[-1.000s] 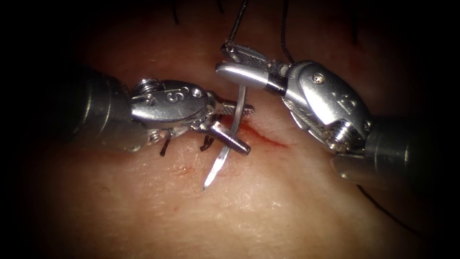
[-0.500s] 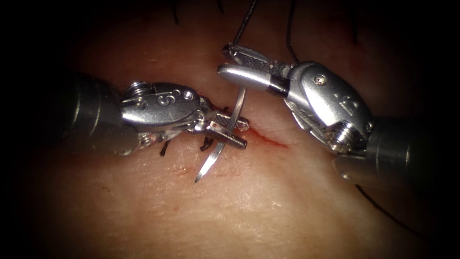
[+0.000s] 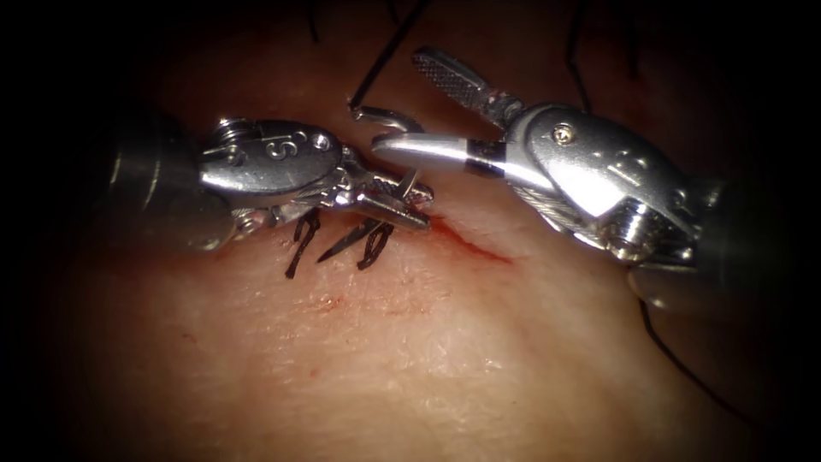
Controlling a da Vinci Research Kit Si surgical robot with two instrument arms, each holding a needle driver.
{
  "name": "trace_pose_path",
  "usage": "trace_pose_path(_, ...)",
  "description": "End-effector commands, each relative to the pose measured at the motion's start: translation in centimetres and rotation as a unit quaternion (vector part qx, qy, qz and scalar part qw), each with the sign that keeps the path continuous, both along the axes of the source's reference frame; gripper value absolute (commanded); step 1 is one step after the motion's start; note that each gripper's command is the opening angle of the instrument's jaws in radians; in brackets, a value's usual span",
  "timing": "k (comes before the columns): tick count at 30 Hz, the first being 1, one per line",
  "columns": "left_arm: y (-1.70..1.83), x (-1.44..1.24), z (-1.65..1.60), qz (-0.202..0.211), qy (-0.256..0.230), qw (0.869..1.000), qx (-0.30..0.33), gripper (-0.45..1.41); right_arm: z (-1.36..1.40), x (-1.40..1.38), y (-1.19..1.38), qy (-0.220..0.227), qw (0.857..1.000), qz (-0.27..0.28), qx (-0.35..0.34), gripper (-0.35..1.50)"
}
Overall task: Wound Closure
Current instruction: Transfer the needle back to the right gripper
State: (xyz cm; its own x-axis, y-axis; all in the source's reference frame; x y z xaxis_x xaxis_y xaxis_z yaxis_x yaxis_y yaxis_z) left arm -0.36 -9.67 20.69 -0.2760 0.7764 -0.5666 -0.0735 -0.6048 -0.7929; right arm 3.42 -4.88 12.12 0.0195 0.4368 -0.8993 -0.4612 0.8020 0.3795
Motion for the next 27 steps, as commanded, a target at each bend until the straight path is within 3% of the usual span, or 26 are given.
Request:
trace_pose_path(1, -0.06, -0.05, 0.06, -0.003, 0.004, 1.0, 0.0, -0.21, -0.02, 0.11, -0.05, -0.008, 1.0, 0.004, 0.001, 1.35)
trace_pose_path(3, -0.04, -0.04, 0.07, -0.011, 0.012, 1.0, -0.002, -0.21, -0.08, 0.15, -0.07, -0.023, 1.0, 0.012, 0.005, 1.35)
trace_pose_path(7, -0.03, -0.04, 0.09, -0.016, 0.018, 1.0, -0.002, -0.21, -0.22, 0.27, -0.16, -0.1, 0.994, 0.032, -0.043, 1.21)
trace_pose_path(16, -0.03, -0.04, 0.08, -0.017, 0.02, 1.0, -0.001, -0.23, -0.19, 0.41, -0.3, -0.208, 0.972, 0.043, -0.104, 1.16)
trace_pose_path(20, -0.04, -0.04, 0.07, -0.018, 0.02, 1.0, -0.001, -0.23, -0.13, 0.4, -0.33, -0.233, 0.965, 0.044, -0.112, 1.14)
trace_pose_path(27, -0.03, -0.02, 0.05, -0.018, 0.02, 1.0, 0.0, -0.23, -0.07, 0.39, -0.45, -0.261, 0.957, 0.027, -0.124, 0.94)
